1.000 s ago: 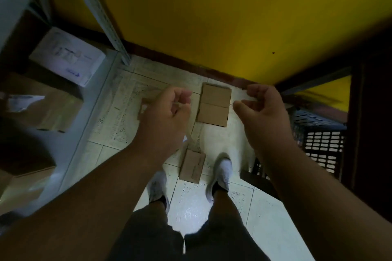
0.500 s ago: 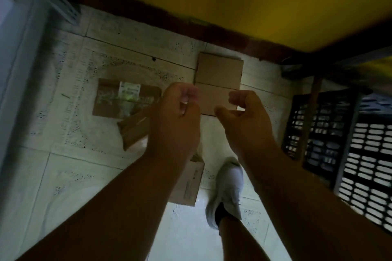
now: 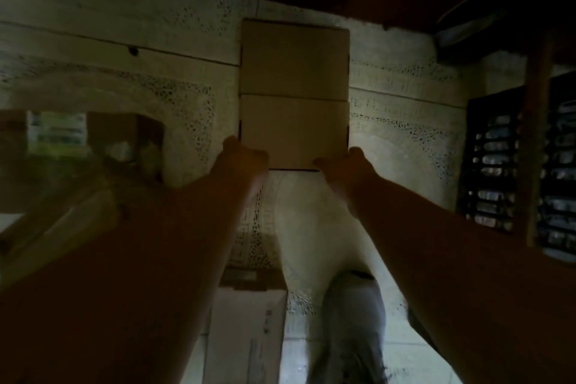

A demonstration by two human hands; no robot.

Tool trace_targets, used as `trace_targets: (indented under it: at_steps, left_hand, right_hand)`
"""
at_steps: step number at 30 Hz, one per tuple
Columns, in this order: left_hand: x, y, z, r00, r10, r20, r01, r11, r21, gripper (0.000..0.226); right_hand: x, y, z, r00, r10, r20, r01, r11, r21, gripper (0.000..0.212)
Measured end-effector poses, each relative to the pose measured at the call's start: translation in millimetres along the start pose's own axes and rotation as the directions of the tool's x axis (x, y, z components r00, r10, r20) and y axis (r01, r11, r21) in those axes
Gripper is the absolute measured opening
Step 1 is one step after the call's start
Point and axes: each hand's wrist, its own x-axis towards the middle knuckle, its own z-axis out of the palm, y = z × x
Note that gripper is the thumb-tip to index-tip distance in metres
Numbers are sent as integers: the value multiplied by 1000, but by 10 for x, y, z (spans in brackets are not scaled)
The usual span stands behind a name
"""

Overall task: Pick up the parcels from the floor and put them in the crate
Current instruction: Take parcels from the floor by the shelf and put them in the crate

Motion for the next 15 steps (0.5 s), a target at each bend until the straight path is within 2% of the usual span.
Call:
trace_targets:
  at_steps: [2,4,5,7,10,12,15]
  left_hand:
    - [144,-35,4,1000,9,21,-10,998,62,61]
    - [153,-26,-65,998,16,-56,-12,997,79,58]
    - [91,-15,-112,994,54,-95,-42,991,123,59]
    - [-155,52,-246,980,183,-76,-155,948,278,67]
    - [-720,244,-569,947,310,-80,-249,869,427,78]
    - [-1096,426,-874,911,383,-157,-257,820,512,67]
    - [-1643,733,-1452,840,482,-247,-306,799,518,51]
  right_hand:
    - [61,2,23,999,6,50,-11,995,97,78]
    - [-4,-28,-44,1000,-7,16,5,987,161,75]
    - [-83,-57,-99,999,-26,-26,30,984,178,73]
    - [-337,-178,-230,989,-88,-123,109,977,181,58]
    - [-880,-488,-462,930,-228,-289,280,948,151,40]
    - [-1320,-758,-635,891,-290,-348,366,914,177,39]
    - [-2103,-1204,-920,842,-405,-356,499,835,232,37]
